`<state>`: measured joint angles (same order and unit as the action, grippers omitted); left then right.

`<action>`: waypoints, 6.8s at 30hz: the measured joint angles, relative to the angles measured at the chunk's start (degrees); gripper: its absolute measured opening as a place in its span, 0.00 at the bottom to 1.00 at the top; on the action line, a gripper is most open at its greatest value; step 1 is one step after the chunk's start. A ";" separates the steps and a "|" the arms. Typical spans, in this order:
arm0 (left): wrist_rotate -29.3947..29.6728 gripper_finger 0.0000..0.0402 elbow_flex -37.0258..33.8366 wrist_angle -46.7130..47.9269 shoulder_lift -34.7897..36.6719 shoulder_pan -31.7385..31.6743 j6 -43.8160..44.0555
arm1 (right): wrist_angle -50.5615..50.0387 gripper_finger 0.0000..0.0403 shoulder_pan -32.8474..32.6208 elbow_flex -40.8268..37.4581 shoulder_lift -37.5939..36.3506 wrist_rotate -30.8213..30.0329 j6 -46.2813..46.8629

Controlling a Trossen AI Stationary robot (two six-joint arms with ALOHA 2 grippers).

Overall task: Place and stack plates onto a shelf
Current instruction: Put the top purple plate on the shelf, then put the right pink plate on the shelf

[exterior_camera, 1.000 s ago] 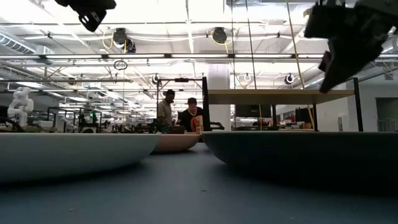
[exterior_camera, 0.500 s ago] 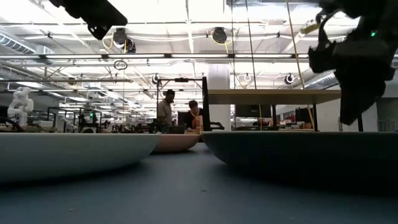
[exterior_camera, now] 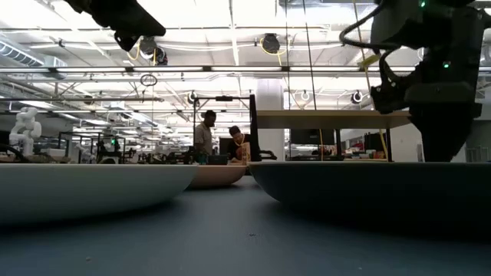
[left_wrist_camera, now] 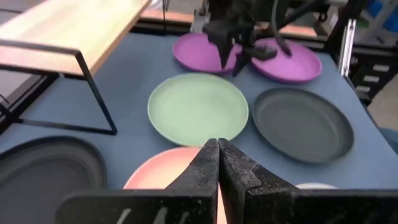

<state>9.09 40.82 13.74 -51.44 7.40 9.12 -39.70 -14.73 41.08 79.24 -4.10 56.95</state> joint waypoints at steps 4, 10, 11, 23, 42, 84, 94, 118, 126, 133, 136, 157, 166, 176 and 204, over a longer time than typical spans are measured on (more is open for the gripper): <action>-0.01 0.01 0.00 -2.10 0.00 -0.02 0.03 | -0.03 0.34 0.87 0.00 0.66 1.07 -1.59; -0.03 0.01 0.00 -2.05 0.00 0.00 -0.23 | -0.98 0.13 1.23 0.04 0.67 2.76 -1.78; -0.03 0.01 0.00 -2.04 0.00 0.00 -0.51 | -1.41 0.10 1.21 0.10 0.63 3.10 -1.96; -0.05 0.01 0.00 -2.05 -0.74 0.00 -0.87 | -13.64 0.02 0.44 6.28 -0.04 3.19 0.78; -0.10 0.01 -0.04 -3.23 -4.42 -0.02 -0.12 | -18.64 0.01 -5.80 18.11 -0.02 -5.36 -4.61; -0.11 0.01 -0.02 -3.22 -4.38 -0.02 0.52 | -18.97 0.00 -15.93 29.59 -0.04 -29.11 -25.47; -0.14 0.01 -0.02 -3.22 -4.39 -0.02 2.06 | -18.76 0.00 -12.23 29.59 -0.04 -37.95 -41.45; -0.08 0.01 -0.02 -3.70 -4.38 -0.02 1.95 | -19.76 0.00 20.14 40.50 -0.06 -30.52 -64.99; -0.08 0.01 -0.02 -5.04 -4.39 -0.04 -1.59 | -22.55 0.00 30.74 40.50 -0.06 -23.54 -61.35; -0.11 0.01 0.00 -10.30 -4.37 -1.92 -5.22 | -25.93 0.00 36.98 40.50 -0.06 -16.38 -59.37; -0.10 0.01 0.00 -10.87 -4.37 -3.62 -4.87 | -27.76 0.00 38.61 40.48 -0.06 -16.41 -56.31; -0.23 0.01 0.00 -9.23 -4.37 -6.31 -3.20 | -32.01 0.00 41.07 33.36 -0.06 -16.64 -52.16; -0.21 0.01 0.00 -9.31 -4.37 -6.31 -3.40 | -33.84 0.00 42.15 33.35 -0.06 -16.68 -50.73; -0.19 0.01 0.00 -9.31 -4.37 -6.31 -3.38 | -34.40 0.00 42.15 33.35 -0.06 -16.65 -50.10; -0.16 0.01 0.00 -9.08 -4.37 -6.31 -3.25 | -28.35 0.37 32.81 33.29 -9.81 -19.77 -41.93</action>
<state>8.93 40.82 4.67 -55.81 1.08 5.87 -68.05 18.08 74.37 69.43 -23.87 15.03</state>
